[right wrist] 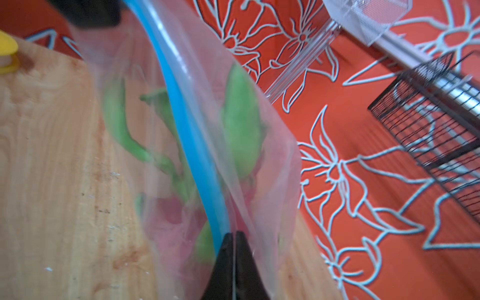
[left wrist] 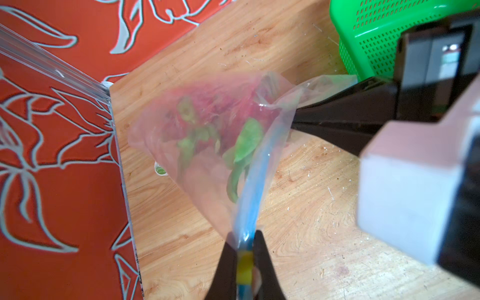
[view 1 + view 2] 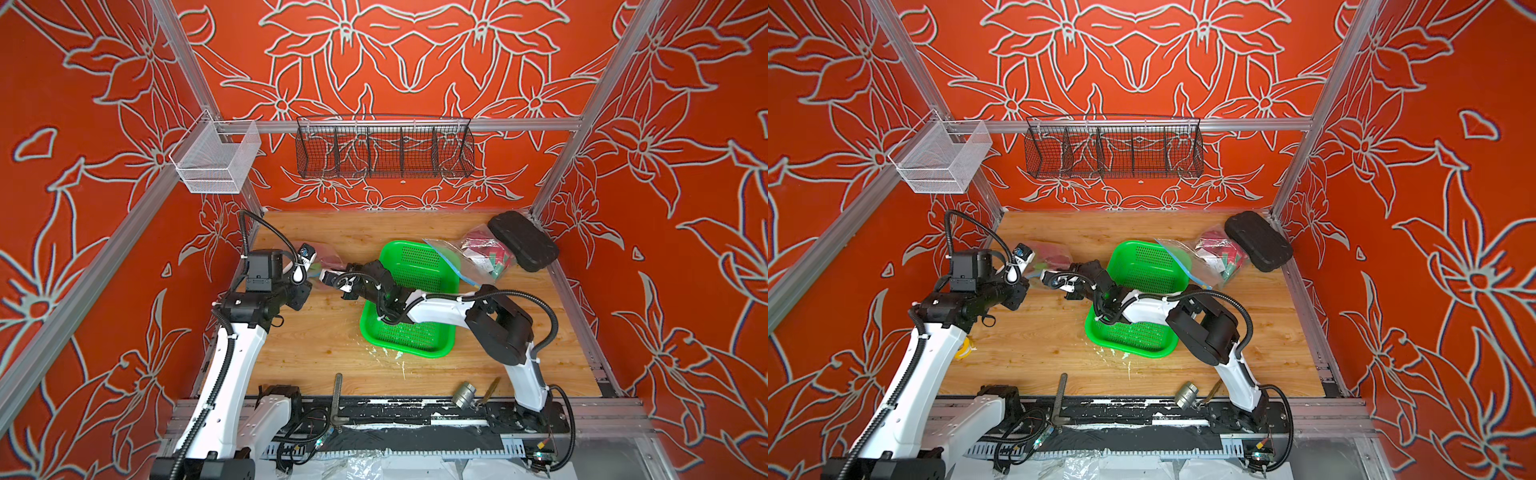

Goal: Open the zip-top bag and take out the dragon fruit
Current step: Pick up the zipper food storage bag at the center of the board.

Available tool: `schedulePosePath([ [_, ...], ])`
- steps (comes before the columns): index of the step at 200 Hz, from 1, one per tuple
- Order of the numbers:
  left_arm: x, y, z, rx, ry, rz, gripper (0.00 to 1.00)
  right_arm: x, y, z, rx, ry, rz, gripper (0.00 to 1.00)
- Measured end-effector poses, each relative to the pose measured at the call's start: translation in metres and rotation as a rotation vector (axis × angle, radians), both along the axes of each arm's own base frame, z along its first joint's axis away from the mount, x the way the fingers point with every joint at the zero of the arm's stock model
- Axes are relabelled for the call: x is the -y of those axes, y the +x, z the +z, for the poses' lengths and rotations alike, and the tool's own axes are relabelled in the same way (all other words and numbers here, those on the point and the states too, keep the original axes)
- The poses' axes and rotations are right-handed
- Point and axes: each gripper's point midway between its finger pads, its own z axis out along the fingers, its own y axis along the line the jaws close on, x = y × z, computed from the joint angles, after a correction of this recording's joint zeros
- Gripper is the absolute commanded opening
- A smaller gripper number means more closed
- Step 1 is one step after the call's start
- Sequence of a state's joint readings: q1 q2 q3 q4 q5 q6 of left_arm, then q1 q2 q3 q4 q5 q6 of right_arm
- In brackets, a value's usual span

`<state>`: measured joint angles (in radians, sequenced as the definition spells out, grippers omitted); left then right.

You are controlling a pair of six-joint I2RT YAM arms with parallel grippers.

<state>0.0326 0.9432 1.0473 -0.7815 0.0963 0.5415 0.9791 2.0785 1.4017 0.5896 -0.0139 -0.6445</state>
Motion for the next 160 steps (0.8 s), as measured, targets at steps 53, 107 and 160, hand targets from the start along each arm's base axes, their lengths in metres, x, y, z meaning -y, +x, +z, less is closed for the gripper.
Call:
schedulePosePath([
  [53,0.002,-0.005,0.020,0.039,-0.011,-0.006,0.00,0.010,-0.009,0.043,0.019,0.029,0.002,0.08],
  [107,0.015,-0.011,0.030,0.034,-0.087,-0.038,0.00,0.040,-0.044,0.077,0.028,0.047,0.078,0.78],
  [160,0.027,-0.021,0.043,0.075,-0.147,-0.073,0.00,0.045,-0.064,0.040,-0.078,-0.059,0.151,0.75],
])
